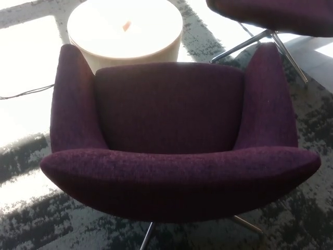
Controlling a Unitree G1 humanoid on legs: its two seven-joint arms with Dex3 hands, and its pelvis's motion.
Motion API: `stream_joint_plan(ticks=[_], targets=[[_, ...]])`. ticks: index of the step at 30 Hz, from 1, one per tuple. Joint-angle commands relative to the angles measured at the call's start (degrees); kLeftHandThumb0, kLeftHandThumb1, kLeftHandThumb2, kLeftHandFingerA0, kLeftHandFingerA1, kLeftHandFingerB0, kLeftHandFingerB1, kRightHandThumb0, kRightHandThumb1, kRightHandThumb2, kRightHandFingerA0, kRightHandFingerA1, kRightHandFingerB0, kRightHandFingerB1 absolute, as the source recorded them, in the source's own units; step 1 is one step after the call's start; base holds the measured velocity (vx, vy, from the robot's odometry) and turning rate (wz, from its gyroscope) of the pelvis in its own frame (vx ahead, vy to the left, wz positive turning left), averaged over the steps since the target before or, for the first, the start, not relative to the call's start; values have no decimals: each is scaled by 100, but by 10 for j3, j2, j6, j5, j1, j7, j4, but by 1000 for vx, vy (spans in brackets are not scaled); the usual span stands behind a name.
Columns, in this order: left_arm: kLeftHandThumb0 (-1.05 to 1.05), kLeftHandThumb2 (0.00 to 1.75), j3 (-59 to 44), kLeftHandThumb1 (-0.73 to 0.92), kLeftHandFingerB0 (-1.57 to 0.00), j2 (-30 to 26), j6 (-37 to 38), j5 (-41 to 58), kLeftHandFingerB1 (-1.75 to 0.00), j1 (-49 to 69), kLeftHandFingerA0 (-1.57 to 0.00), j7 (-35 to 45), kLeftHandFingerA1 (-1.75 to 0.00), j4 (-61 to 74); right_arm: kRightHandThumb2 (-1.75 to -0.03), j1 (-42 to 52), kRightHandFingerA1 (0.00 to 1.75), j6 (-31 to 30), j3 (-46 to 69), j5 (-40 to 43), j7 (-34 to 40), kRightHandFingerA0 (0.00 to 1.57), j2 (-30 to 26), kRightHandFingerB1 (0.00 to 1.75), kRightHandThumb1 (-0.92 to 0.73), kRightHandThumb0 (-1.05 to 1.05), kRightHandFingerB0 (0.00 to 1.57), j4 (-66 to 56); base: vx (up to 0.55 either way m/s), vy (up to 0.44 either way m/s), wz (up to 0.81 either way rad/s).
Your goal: The robot stands in front of a sofa and uses its left hand to push the left side of the sofa
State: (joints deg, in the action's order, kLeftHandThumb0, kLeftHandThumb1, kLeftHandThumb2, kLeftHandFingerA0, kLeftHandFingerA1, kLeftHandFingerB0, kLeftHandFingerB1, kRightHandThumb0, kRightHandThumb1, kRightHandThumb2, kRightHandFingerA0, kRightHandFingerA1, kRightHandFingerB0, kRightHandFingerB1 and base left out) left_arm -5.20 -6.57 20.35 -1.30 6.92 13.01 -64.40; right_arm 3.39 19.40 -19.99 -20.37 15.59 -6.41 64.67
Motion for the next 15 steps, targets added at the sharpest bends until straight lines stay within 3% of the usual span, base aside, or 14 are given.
stream_joint_plan(ticks=[1,2,6,7,12,15], targets=[[-86,114,-65,80,-6,2,85,83,-26,-20,-6,102,-27,-17,-68,-4,37,152,80,70,12,43,18,34,-91,-71,35,37,0,0,0],[-85,115,-65,82,-6,0,92,77,-27,-24,-6,93,-28,-15,-111,-6,54,154,88,73,8,36,19,44,-73,-66,18,37,0,0,0],[-89,113,-84,82,-6,-13,90,80,-19,-46,-6,97,-19,-9,-111,-14,51,170,117,81,-12,34,25,43,-78,-75,18,47,0,0,0],[-88,114,-92,80,-6,-18,83,85,-22,-52,-6,100,-22,-7,-68,-14,34,171,122,80,-15,35,27,32,-92,-72,32,49,0,0,0],[-91,116,-115,86,-6,-42,74,93,-14,-69,-6,113,-18,0,-68,-15,32,180,138,72,-19,32,36,31,-92,-72,30,54,0,0,0],[-82,114,-141,85,-6,-60,69,119,-20,-99,-6,124,-25,20,-68,-25,34,187,161,89,-32,32,42,31,-91,-70,28,55,0,0,0]])
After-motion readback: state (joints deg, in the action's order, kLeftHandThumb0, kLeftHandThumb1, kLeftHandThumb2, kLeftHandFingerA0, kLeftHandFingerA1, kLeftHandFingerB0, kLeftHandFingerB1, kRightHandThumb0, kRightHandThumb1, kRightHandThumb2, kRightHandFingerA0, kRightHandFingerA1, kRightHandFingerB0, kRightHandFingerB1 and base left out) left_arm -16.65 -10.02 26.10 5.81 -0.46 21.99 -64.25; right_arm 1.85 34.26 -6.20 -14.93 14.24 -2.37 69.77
